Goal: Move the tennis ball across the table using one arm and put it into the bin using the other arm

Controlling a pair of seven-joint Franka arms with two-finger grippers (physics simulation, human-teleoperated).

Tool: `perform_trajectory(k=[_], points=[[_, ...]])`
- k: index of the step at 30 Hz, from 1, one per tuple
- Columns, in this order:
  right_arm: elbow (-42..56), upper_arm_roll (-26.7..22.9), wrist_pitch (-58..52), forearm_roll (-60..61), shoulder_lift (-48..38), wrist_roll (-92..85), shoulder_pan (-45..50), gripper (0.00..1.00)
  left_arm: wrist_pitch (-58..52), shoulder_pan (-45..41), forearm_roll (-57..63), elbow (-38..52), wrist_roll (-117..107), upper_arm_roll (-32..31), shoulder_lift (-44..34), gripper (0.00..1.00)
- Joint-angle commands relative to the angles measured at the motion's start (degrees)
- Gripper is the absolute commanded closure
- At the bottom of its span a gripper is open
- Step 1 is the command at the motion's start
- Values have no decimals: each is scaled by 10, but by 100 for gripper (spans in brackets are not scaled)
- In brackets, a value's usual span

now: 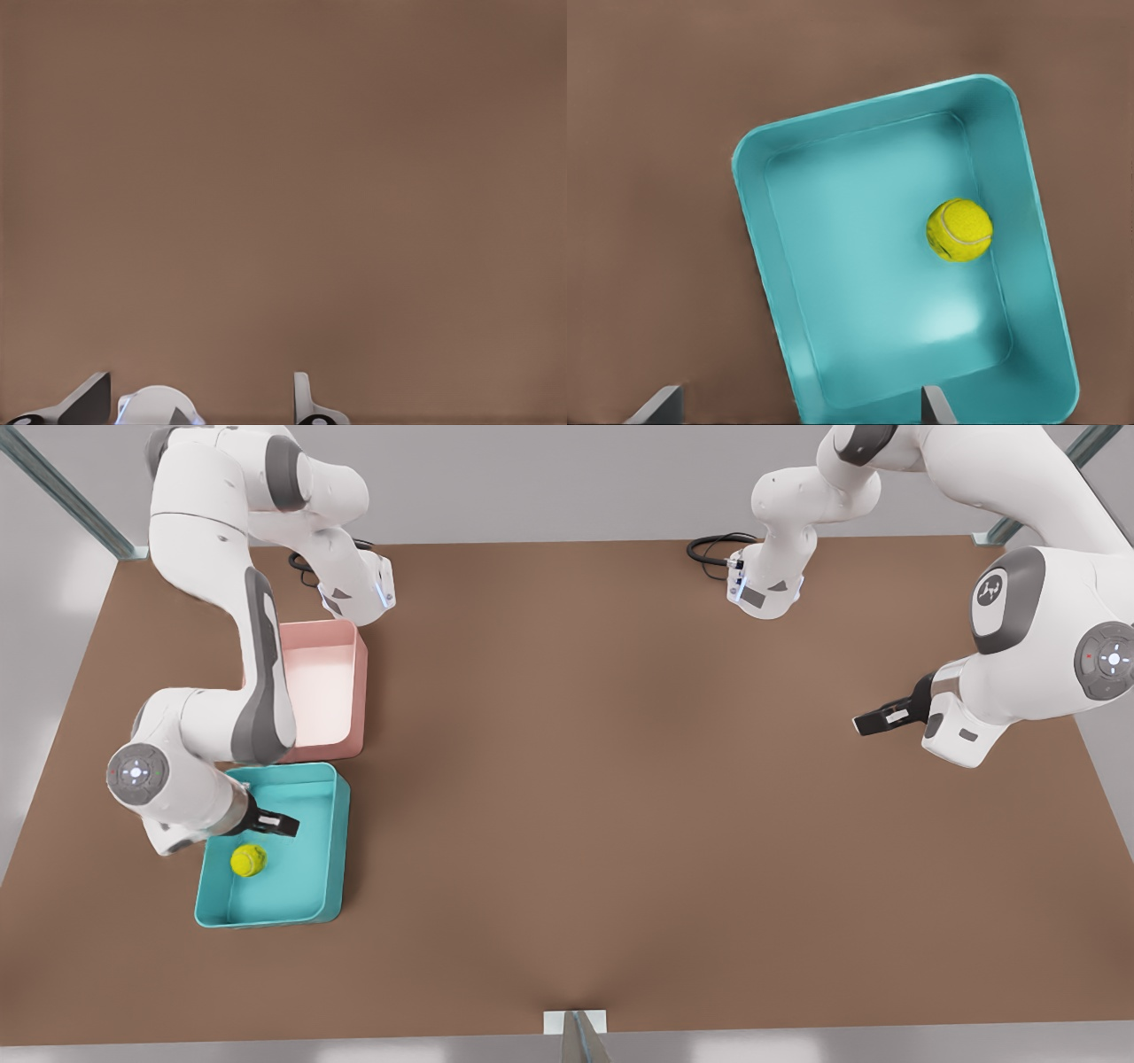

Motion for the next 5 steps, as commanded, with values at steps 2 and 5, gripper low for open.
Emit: perform_trajectory(k=[2,5], points=[[22,36,-191,-67,-89,-140,-15,0,-5,0,0,0,-2,0,-1,0],[15,50,-226,-65,-135,-140,-45,0,-7,0,1,0,-2,0,-1,0]])
